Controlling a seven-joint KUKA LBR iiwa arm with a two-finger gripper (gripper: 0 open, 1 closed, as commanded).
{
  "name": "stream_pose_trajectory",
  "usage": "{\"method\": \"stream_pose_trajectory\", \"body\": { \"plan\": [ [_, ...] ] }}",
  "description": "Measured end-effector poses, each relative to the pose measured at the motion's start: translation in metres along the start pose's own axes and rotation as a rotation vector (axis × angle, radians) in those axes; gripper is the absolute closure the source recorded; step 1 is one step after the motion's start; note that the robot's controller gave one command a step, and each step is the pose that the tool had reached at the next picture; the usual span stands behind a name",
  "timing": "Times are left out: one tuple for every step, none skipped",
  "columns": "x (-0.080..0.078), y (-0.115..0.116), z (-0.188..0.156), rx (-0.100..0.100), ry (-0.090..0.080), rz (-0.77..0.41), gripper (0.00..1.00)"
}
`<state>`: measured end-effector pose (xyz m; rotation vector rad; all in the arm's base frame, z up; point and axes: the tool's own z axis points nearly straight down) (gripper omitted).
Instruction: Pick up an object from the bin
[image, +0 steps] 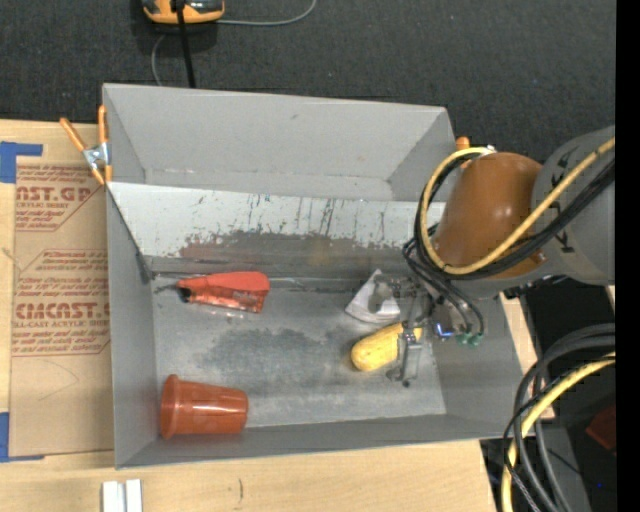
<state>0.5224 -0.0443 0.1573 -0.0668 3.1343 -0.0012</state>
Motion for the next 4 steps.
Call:
{"method": "stream_pose_trajectory", "body": {
  "plan": [
    [0.001, 0.004, 0.035, 0.0, 0.006, -0.079, 0.0],
    [-0.011, -0.019, 0.056, 0.0, -0.002, -0.273, 1.0],
    [-0.011, -0.019, 0.056, 0.0, -0.002, -0.273, 1.0],
    [-0.021, -0.02, -0.12, 0.002, -0.011, -0.241, 1.0]
  ]
}}
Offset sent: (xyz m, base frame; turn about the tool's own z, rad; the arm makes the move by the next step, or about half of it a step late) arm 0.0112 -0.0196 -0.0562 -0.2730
